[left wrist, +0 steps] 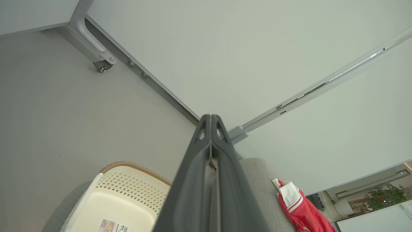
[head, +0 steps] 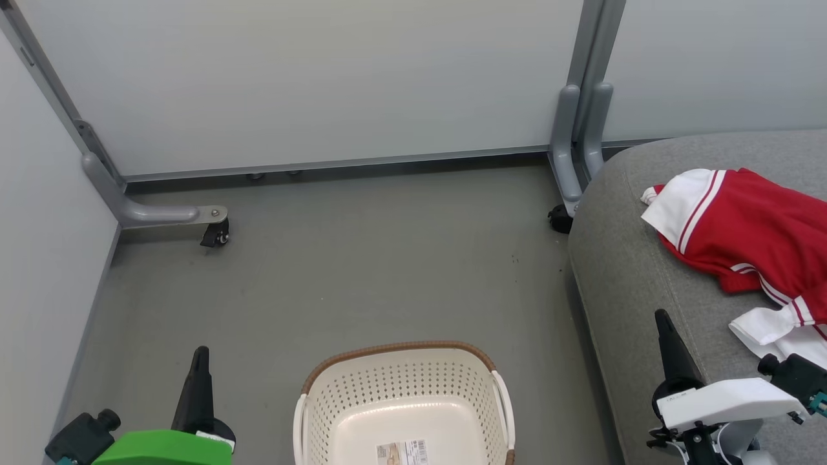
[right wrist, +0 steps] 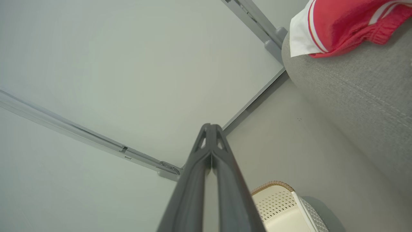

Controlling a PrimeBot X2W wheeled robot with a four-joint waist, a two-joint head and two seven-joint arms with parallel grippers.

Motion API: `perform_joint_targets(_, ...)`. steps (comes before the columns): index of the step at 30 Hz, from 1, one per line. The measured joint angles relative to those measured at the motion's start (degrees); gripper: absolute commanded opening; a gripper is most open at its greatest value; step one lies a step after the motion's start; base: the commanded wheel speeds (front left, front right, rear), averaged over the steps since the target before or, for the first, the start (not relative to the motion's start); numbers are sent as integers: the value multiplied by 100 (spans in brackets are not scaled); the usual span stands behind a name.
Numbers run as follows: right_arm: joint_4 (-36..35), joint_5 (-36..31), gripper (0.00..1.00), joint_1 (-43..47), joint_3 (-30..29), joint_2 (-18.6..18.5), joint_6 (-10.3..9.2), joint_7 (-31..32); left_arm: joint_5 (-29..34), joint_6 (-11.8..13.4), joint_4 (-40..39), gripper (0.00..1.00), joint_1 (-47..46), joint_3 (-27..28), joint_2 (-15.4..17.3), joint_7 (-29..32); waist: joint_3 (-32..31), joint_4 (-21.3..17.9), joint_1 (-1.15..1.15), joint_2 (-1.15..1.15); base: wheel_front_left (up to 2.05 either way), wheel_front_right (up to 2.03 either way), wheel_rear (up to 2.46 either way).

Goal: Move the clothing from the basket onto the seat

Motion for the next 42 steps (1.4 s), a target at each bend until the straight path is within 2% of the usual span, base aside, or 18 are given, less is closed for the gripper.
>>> perform_joint_targets(22,181,1424,0,-258,-167,-15,-4,337,-1367,-3,98,0,-294,191,5,346,78,-48,0,0,0,0,0)
perform_joint_targets(42,318,2474,0,-464,-311,-14,-5,619,-2353,-5,198,0,-531,361,4,619,148,-91,0,0,0,0,0)
